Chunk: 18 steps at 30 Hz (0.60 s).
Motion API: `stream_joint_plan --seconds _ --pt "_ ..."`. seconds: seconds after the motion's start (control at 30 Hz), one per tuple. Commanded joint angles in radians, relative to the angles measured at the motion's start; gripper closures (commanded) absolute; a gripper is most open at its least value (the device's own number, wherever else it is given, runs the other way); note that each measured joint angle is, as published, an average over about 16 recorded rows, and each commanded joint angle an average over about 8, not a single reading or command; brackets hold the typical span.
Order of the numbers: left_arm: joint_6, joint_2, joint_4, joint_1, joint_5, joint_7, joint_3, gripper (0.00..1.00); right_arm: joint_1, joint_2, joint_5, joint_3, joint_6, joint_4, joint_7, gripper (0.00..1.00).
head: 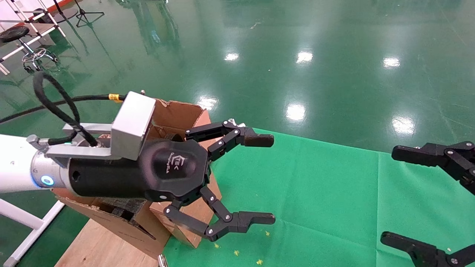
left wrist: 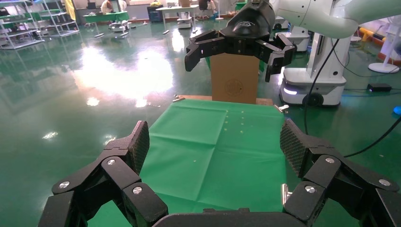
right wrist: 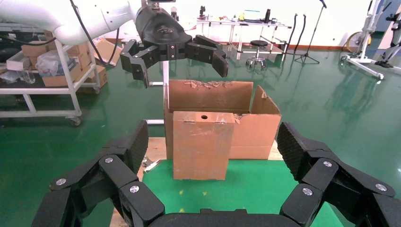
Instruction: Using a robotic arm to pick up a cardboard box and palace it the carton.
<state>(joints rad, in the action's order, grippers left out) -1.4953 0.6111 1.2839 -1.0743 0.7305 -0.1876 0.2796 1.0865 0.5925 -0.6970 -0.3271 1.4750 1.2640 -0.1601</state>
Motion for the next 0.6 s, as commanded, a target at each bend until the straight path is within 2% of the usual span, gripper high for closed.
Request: stream_joint_plan --seconds 0.03,0.47,0.5,0.53,0.6 --pt "0.000 0.000 0.000 0.000 0.000 0.000 0.000 0.00 0.000 0.000 0.000 0.000 0.000 0.000 0.000 0.00" --pt "0.000 0.000 0.000 0.000 0.000 0.000 0.000 0.00 0.000 0.000 0.000 0.000 0.000 0.000 0.000 0.00" --pt "0.000 0.000 0.000 0.000 0.000 0.000 0.000 0.00 0.000 0.000 0.000 0.000 0.000 0.000 0.000 0.04" --pt "0.000 0.000 0.000 0.000 0.001 0.001 0.000 0.00 0.000 0.000 0.000 0.000 0.000 0.000 0.000 0.12" --pt "0.001 -0.002 0.002 -0.002 0.004 0.002 0.000 0.00 0.000 0.000 0.000 0.000 0.000 0.000 0.000 0.37"
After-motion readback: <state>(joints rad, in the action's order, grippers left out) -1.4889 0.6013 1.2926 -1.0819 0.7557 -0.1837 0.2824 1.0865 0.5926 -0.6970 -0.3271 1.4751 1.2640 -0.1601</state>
